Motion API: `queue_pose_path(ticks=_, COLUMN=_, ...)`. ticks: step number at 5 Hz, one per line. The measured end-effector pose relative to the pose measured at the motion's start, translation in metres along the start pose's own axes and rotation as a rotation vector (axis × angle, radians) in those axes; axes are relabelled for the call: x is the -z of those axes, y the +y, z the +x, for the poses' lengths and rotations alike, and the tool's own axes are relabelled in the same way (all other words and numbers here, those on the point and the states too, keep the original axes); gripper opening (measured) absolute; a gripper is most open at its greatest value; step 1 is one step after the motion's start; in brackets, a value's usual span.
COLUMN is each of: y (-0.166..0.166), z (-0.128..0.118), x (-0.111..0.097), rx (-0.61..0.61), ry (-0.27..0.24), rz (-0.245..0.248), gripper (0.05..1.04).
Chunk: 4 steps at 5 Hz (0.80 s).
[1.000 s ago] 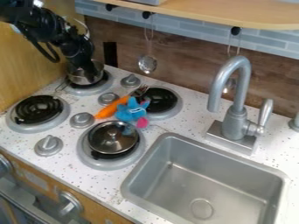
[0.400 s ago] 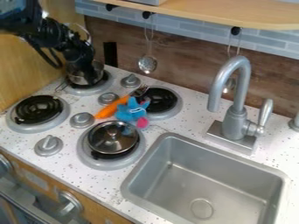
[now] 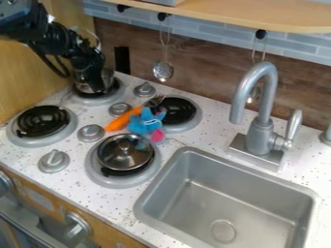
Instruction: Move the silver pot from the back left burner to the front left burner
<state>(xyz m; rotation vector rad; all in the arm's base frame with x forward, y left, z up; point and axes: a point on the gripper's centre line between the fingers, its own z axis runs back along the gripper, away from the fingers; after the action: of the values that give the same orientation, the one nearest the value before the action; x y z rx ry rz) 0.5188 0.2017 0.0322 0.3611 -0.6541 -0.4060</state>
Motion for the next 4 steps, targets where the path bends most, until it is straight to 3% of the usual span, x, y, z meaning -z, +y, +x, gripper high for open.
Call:
queue_pose_path(ticks=1, y=0.0003, z=-0.0009, x=0.0001, rx=0.011, ry=-0.002, rz=-0.003, gripper=0.189)
queue_pose_path(ticks=2, y=0.0003, z=-0.0037, x=0.0002, rx=0.002, ry=0.000, rz=-0.006, gripper=0.086)
queue_pose_path(ticks=4, y=-0.0034, z=-0.0068, x=-0.0003, rx=0.000, ry=-0.010, rz=-0.017, gripper=0.081)
